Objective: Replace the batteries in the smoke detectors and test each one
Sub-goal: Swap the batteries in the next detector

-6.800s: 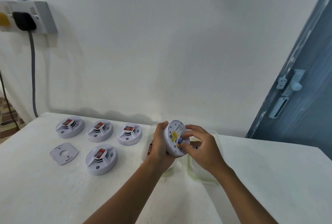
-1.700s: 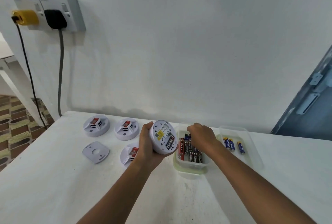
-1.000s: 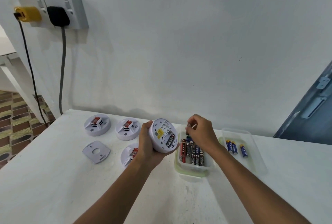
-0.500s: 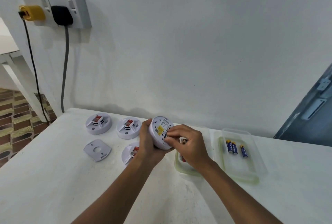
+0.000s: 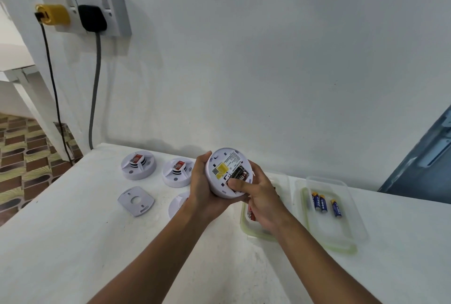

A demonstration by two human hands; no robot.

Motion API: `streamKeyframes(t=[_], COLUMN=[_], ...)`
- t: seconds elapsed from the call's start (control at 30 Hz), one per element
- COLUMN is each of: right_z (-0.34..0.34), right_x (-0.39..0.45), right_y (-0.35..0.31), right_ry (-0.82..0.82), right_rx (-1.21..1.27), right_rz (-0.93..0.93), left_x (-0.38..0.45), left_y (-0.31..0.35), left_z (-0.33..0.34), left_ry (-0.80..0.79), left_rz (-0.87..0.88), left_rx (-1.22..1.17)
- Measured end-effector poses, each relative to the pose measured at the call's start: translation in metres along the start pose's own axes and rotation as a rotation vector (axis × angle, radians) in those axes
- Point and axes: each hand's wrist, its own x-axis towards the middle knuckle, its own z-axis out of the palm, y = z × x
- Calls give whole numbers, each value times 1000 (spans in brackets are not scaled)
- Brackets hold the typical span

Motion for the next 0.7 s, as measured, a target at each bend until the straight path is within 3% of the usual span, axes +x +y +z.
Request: streamKeyframes(t=[0.13, 0.37, 0.53, 0.7], right_z=[2, 13, 14, 20], right_x=[3, -14, -20, -23], right_y=[-3, -15, -41, -47], right_ry=[-47, -44, -82, -126], right_rx=[30, -262, -149, -309], right_rz=[-17, -213, -166, -258], left_x=[-4, -13, -21, -28], left_y=[4, 22, 42, 47], left_z=[2, 1, 4, 9], left_ry=[-29, -51, -105, -143], left_rz=[-15, -86, -152, -149], left_rx=[32, 162, 267, 346])
